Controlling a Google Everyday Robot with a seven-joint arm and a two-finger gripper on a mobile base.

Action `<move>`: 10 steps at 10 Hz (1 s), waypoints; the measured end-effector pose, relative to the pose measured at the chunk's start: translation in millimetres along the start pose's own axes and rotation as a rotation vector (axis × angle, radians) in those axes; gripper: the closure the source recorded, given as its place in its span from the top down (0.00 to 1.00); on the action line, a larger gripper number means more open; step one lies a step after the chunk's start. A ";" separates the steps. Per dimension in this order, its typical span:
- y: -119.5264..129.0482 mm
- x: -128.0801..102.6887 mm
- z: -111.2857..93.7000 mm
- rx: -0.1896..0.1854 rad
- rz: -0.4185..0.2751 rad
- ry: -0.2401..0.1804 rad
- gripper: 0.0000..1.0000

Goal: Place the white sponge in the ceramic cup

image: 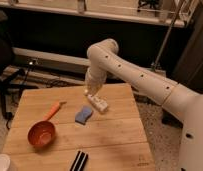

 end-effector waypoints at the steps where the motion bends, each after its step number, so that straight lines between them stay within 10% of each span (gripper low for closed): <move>1: 0.2 -0.9 11.3 -0.004 0.021 -0.006 0.80; 10: -10.6 -8.2 93.4 -0.065 0.098 -0.041 0.80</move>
